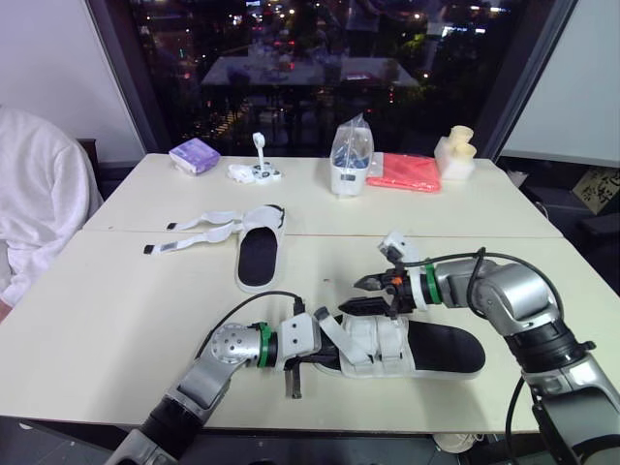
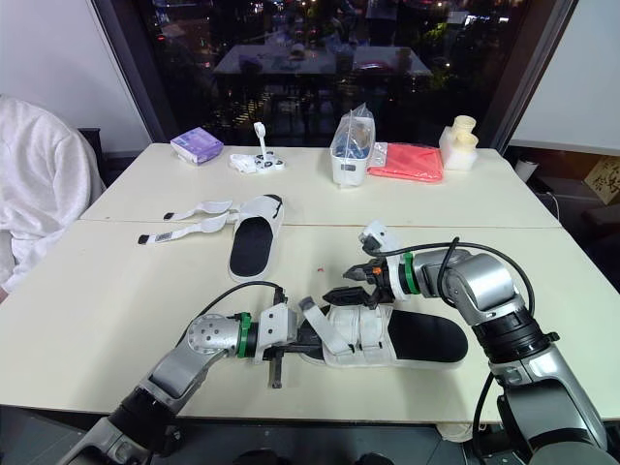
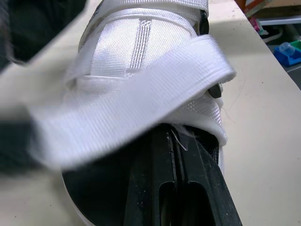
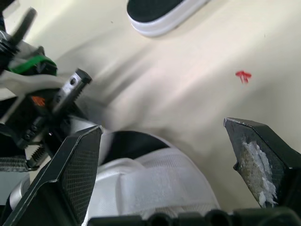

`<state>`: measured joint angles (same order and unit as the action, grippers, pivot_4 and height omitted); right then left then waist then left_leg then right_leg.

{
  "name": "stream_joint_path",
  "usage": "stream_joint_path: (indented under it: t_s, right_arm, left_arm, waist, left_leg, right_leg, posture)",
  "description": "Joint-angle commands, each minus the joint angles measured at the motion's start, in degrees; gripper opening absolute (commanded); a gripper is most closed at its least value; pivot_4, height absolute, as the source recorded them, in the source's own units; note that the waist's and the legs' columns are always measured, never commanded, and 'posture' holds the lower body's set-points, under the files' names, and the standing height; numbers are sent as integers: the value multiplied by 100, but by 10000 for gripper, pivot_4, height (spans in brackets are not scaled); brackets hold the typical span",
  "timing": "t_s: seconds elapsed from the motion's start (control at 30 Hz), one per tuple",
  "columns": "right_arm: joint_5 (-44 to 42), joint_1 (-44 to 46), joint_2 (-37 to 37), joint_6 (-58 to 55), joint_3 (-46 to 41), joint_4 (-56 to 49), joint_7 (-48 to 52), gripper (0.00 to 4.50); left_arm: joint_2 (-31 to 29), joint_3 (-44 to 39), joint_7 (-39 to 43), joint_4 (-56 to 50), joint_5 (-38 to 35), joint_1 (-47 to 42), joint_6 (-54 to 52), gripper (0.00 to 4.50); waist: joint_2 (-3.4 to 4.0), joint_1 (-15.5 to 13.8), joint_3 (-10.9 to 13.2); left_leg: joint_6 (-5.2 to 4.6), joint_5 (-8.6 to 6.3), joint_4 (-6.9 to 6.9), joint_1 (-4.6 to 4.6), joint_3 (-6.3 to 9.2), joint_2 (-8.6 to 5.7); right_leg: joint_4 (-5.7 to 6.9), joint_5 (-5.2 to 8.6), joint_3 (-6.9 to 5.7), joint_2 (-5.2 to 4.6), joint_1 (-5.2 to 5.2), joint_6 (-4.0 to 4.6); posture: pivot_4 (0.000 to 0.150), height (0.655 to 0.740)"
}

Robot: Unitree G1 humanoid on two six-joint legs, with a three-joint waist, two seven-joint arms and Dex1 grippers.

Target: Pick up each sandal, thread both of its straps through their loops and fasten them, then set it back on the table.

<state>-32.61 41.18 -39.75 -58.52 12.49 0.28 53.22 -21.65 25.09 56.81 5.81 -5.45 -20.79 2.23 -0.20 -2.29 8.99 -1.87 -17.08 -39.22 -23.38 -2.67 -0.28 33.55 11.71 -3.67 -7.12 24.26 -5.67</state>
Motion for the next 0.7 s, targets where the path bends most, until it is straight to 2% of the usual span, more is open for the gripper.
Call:
stream_joint_path:
  t_s: [0.03, 0.17, 0.57, 0.7]
  right_arm:
    - [-130, 344, -116, -109, -384, -20, 185, 44754]
    - [-556, 256, -474, -436, -537, -612, 686, 44754]
    - [-567, 234, -481, -531, -588, -687, 705, 44754]
    - [63, 457, 110, -110, 651, -146, 965, 44754]
  left_arm:
    - [-66, 276, -62, 453, 458, 218, -192, 0]
    - [-67, 287, -55, 479, 463, 216, -159, 0]
    - [-71, 294, -62, 487, 457, 214, -145, 0]
    - [-31, 318, -69, 531, 467, 212, -97, 0]
  waist:
    - [1, 0, 1]
    - [2, -3, 1]
    - [4, 1, 0]
    - [20, 32, -24]
  left_leg:
    - [0, 0, 0, 0, -1, 0]
    - [0, 0, 0, -2, 1, 0]
    - [0, -1, 1, -1, 0, 0]
    - [0, -1, 1, 2, 0, 1]
  right_leg:
    - [0, 0, 0, 0, 1, 0]
    - [-1, 0, -2, 1, 2, 0]
    - [-2, -1, -2, -7, 3, 1]
    - [-2, -1, -2, -6, 1, 2]
  posture:
    - [1500, 7400]
    - [1500, 7400]
    - [1500, 7400]
    - [1500, 7400]
